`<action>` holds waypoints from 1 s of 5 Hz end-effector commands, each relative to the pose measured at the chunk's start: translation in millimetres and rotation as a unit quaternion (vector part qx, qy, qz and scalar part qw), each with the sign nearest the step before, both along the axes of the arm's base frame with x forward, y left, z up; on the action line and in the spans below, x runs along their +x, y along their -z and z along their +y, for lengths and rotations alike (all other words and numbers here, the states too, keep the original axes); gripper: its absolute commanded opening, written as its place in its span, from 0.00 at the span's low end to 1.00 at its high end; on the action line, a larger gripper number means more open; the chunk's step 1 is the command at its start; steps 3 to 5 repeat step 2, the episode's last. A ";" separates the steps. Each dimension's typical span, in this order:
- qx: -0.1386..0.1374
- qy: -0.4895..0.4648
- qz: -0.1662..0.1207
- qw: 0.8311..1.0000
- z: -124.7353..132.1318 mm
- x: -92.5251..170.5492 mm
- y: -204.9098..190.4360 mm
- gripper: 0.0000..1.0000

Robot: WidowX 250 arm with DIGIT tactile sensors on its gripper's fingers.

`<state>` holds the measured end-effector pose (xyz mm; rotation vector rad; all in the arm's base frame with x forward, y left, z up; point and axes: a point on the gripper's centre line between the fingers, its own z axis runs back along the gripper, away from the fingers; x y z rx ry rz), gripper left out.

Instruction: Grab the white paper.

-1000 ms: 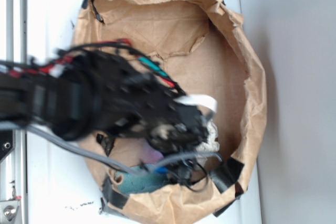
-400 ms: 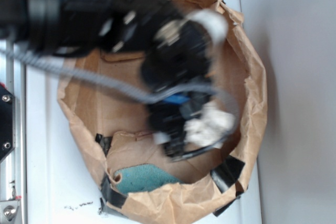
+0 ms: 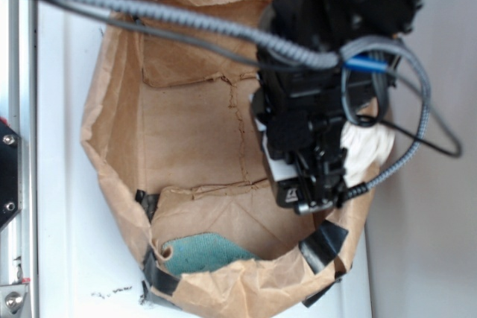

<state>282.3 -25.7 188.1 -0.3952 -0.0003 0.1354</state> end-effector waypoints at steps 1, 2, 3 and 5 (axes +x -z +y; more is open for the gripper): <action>0.044 -0.038 -0.031 0.998 26.3 -51.2 -26.1 0.00; 0.058 -0.046 -0.023 0.997 27.7 -49.6 -22.8 0.00; 0.058 -0.046 -0.023 0.997 27.7 -49.6 -22.8 0.00; 0.058 -0.046 -0.023 0.997 27.7 -49.6 -22.8 0.00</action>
